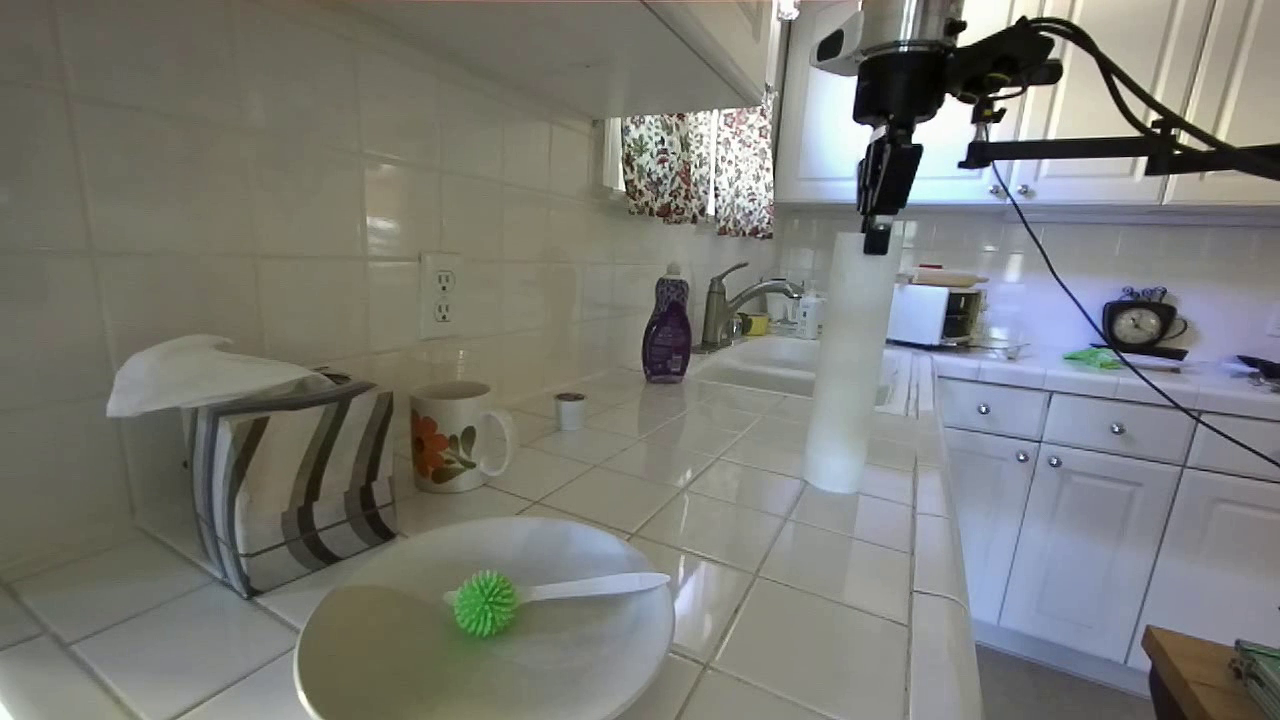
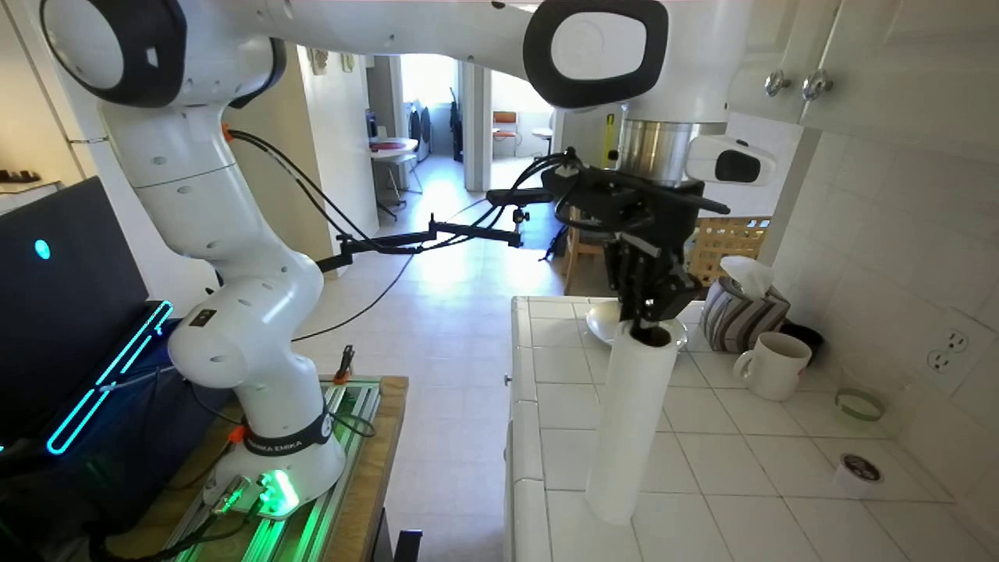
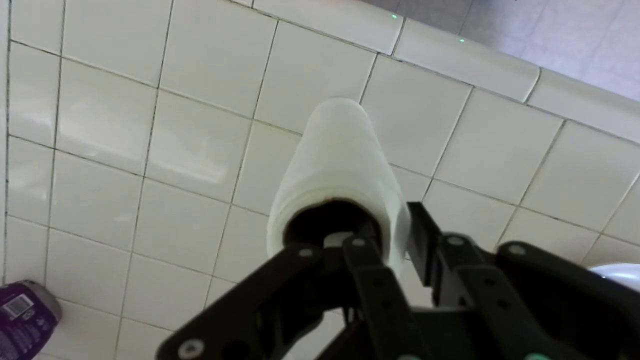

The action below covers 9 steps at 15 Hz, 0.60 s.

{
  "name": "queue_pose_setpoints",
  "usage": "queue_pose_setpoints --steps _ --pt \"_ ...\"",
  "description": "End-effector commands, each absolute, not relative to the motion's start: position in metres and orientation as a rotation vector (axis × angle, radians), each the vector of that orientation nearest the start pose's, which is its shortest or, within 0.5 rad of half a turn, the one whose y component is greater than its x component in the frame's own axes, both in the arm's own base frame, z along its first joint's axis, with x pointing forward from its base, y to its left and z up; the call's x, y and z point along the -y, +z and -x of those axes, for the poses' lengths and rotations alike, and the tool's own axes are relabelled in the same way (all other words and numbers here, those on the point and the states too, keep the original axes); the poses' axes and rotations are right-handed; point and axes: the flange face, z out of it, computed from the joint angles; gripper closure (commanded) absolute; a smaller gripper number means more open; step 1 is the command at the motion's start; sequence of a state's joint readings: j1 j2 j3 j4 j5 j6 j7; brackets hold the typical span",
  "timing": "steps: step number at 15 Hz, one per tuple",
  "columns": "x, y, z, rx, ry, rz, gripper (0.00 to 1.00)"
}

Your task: Lift up the paper towel and place it upright

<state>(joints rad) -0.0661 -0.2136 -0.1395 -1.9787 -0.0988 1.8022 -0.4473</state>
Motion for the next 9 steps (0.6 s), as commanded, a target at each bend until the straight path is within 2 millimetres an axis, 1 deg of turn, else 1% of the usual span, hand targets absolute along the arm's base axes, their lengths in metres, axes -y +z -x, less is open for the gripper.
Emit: queue_pose_setpoints --steps 1,5,7,8,9 --pt "0.113 0.563 -0.479 0.437 -0.055 3.163 0.44" --pt "0.11 0.569 -0.472 0.427 -0.057 3.166 0.16" --pt "0.108 0.576 -0.468 0.415 -0.058 3.169 0.03" --pt "0.107 0.579 -0.465 0.404 -0.057 3.171 0.0" --pt "0.105 0.583 -0.463 0.395 -0.054 3.169 0.0"
